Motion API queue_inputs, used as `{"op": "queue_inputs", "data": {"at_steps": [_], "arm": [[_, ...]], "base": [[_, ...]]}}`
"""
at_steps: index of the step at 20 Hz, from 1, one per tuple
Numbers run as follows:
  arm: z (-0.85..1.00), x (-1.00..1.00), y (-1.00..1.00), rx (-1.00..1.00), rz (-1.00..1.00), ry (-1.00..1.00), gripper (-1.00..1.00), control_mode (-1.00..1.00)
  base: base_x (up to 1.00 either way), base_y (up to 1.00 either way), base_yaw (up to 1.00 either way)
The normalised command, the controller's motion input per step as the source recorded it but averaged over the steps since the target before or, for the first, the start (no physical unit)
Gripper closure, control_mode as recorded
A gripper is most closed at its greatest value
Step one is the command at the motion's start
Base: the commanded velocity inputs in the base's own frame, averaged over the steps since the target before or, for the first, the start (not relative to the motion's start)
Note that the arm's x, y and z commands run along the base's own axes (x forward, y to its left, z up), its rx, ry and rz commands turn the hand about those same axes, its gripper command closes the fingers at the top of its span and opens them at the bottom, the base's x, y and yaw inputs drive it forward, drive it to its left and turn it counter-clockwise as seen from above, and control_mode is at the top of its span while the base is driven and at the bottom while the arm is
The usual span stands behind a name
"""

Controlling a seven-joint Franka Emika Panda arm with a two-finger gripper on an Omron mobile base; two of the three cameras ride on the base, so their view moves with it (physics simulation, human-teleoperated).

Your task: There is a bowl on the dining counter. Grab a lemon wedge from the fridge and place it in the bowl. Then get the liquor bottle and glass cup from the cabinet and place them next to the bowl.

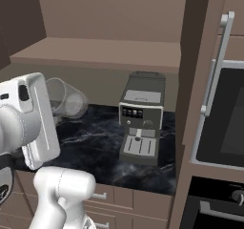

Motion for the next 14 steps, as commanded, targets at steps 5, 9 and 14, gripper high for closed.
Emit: {"op": "queue_inputs", "data": {"at_steps": [5, 9, 14], "arm": [[-0.12, -0.2, 0.01, 0.0, -0.04, 0.13, 1.0, -1.0], [-0.02, -0.01, 0.0, 0.0, -0.02, 0.15, 1.0, -1.0], [-0.02, 0.11, 0.05, 0.0, 0.02, 0.05, 1.0, -1.0]], "base": [[0.0, 0.0, 0.0], [0.0, 0.0, 0.0], [0.0, 0.0, 0.0]]}}
